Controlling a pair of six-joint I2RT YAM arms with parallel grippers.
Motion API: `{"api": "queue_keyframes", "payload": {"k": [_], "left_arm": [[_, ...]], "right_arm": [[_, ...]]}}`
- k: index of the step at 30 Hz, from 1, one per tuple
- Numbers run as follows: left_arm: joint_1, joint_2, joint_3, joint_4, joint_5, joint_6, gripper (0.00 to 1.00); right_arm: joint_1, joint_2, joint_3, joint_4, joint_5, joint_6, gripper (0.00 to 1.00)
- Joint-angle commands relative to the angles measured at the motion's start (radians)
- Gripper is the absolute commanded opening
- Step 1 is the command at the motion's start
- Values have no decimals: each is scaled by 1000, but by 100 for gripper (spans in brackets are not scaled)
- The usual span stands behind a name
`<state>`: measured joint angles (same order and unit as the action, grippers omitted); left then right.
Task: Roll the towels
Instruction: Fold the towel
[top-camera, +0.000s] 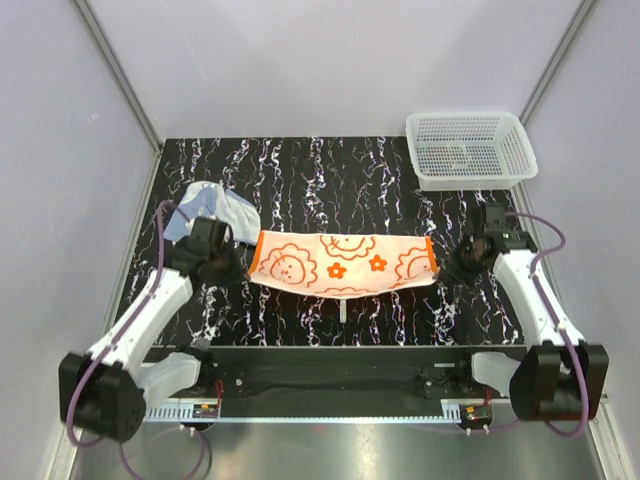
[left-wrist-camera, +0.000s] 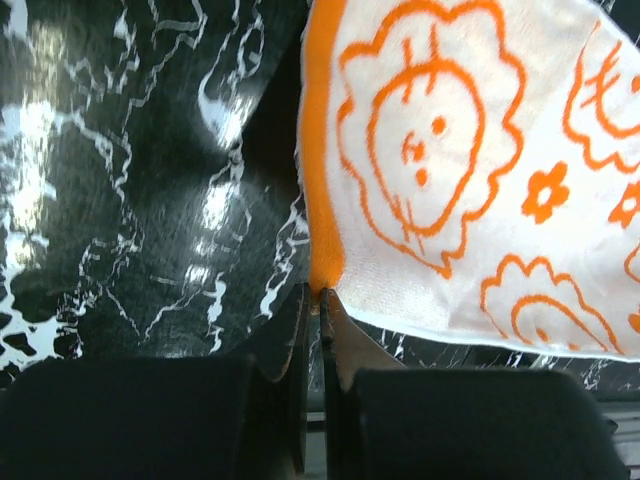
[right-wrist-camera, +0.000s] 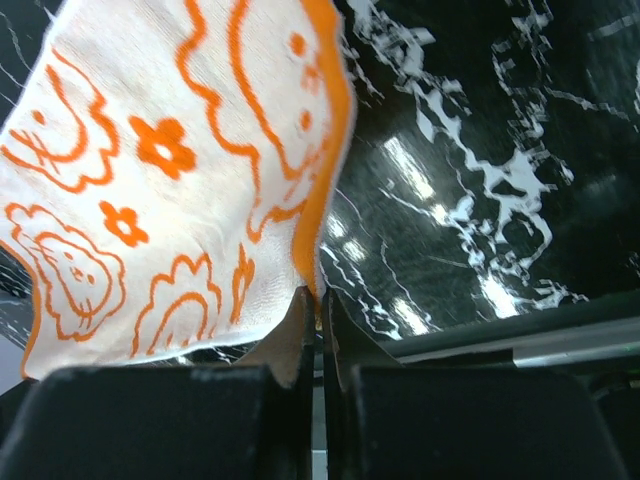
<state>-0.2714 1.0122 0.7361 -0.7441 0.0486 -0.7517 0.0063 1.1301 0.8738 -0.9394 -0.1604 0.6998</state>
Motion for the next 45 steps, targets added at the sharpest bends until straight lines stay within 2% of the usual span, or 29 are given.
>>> {"api": "queue_keyframes", "payload": {"k": [1, 10, 16, 27, 36, 45], "left_arm": [[6, 120, 133, 22, -36, 77, 0], [17, 405, 397, 42, -47, 98, 0], [35, 523, 528, 29, -47, 115, 0], [64, 715, 646, 23, -69, 143, 0], [67, 818, 755, -3, -72, 155, 0], [72, 930, 792, -11, -66, 150, 0]], "right_arm": [[0, 94, 100, 59, -31, -34, 0], [0, 354, 307, 103, -28, -98, 0], [0, 488, 405, 114, -14, -129, 0], [0, 649, 517, 126, -22, -148, 0], [-35, 701, 548, 134, -30, -158, 0], [-77, 758, 564, 152, -45, -154, 0]]}}
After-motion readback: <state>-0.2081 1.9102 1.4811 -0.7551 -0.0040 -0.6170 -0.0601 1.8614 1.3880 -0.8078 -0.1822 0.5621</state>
